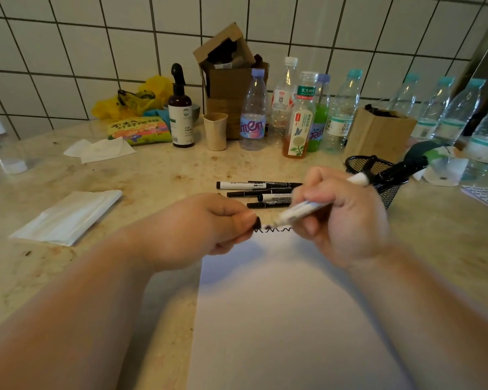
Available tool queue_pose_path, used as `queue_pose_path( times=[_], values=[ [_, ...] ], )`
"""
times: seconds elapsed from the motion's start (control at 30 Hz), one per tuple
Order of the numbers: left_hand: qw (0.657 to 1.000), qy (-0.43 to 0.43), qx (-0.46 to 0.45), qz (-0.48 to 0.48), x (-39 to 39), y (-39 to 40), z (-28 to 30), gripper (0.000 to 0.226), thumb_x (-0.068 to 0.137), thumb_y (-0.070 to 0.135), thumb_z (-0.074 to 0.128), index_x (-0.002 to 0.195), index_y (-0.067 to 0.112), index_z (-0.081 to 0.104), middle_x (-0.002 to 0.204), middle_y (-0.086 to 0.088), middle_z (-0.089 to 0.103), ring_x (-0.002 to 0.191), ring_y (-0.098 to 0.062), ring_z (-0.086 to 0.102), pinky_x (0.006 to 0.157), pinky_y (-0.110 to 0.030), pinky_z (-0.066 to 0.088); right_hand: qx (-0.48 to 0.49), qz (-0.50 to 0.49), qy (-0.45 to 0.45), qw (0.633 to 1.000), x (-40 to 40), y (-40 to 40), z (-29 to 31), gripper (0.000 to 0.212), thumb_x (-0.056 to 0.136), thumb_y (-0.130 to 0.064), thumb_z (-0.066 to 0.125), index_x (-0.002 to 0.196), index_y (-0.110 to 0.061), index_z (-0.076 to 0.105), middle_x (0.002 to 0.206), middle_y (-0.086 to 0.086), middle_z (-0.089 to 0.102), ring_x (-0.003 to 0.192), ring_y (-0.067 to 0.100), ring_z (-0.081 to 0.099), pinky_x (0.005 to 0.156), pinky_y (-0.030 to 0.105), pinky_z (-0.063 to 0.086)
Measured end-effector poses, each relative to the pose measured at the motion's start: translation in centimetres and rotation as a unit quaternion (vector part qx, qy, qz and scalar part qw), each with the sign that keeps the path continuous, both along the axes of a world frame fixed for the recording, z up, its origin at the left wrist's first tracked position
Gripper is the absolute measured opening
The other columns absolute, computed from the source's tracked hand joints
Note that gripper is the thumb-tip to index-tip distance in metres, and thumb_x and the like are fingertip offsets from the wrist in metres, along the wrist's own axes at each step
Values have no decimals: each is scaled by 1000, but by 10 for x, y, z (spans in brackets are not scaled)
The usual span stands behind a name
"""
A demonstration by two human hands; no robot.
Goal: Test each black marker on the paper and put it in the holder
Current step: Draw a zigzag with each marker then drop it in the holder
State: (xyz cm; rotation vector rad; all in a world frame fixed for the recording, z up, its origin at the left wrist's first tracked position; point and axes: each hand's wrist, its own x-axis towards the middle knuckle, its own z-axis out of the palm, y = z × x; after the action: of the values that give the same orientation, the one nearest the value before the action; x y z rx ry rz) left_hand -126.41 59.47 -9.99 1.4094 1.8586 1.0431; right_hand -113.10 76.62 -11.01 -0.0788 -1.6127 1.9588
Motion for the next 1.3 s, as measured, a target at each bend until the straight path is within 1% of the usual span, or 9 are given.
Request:
queue_pose_path(
  times=[0.03, 0.1, 0.13, 0.2, 0.27, 0.37, 0.5, 0.8, 1.3],
  values=[
    [998, -58, 23, 12, -4, -2, 1, 39, 92, 43, 48, 58, 26, 58, 55, 8, 41, 52, -12, 35, 55, -26, 31, -15, -15, 15, 1000, 2, 5, 1, 21, 67, -6, 50, 47, -12, 52, 37, 9, 38, 30, 14, 30, 43, 18, 21],
    [981, -129, 90, 114, -13, -1, 2, 41, 97, 42, 50, 62, 21, 58, 53, 8, 39, 50, -12, 34, 53, -28, 30, -19, -46, 6, 999, 4, 11, 2, 22, 70, -9, 51, 48, -14, 54, 37, 8, 38, 30, 13, 29, 39, 16, 23],
    [971, -106, 109, 186, -16, 2, 0, 43, 99, 41, 48, 64, 19, 58, 52, 8, 40, 50, -12, 36, 53, -29, 31, -3, -53, -25, 998, 3, 11, -1, 22, 73, -12, 54, 51, -13, 57, 39, 8, 43, 31, 15, 34, 38, 17, 26],
    [948, 66, 65, 304, -17, 11, -6, 42, 101, 43, 43, 70, 21, 61, 57, 6, 53, 53, -15, 46, 53, -30, 38, 73, -38, -122, 989, -2, 4, -9, 19, 79, -25, 63, 62, -16, 67, 49, 8, 59, 38, 17, 48, 38, 21, 35],
    [925, 178, 13, 336, -13, 18, -13, 36, 100, 45, 44, 77, 25, 63, 68, 4, 63, 57, -13, 54, 52, -28, 40, 158, -24, -198, 967, -8, -5, -15, 22, 81, -39, 68, 73, -18, 71, 61, 7, 70, 48, 17, 59, 44, 26, 44],
    [927, 157, 6, 341, -12, 20, -19, 33, 98, 47, 48, 79, 25, 65, 68, 10, 69, 50, -1, 56, 49, -23, 35, 151, -42, -227, 961, -9, -9, -20, 30, 75, -46, 68, 79, -17, 72, 65, 8, 72, 53, 19, 63, 48, 30, 49],
    [929, 164, 0, 332, -14, 21, -25, 33, 97, 49, 49, 78, 27, 65, 65, 19, 70, 54, 3, 60, 48, -21, 36, 119, -48, -237, 963, -10, -12, -25, 17, 77, -33, 69, 75, -18, 76, 67, 12, 74, 55, 25, 69, 53, 32, 54],
    [924, 179, -34, 336, -16, 22, -30, 36, 96, 49, 50, 75, 26, 67, 64, 20, 72, 60, 0, 60, 51, -25, 36, 146, -62, -241, 958, -14, -14, -31, 13, 79, -33, 72, 82, -22, 78, 74, 10, 79, 66, 27, 78, 62, 35, 62],
    [928, 171, -38, 330, -17, 21, -29, 37, 97, 48, 49, 75, 25, 67, 66, 19, 73, 61, -3, 61, 52, -25, 38, 166, -54, -250, 952, -16, -11, -33, 13, 79, -34, 71, 81, -23, 78, 75, 8, 80, 69, 26, 79, 66, 38, 63]
  ],
)
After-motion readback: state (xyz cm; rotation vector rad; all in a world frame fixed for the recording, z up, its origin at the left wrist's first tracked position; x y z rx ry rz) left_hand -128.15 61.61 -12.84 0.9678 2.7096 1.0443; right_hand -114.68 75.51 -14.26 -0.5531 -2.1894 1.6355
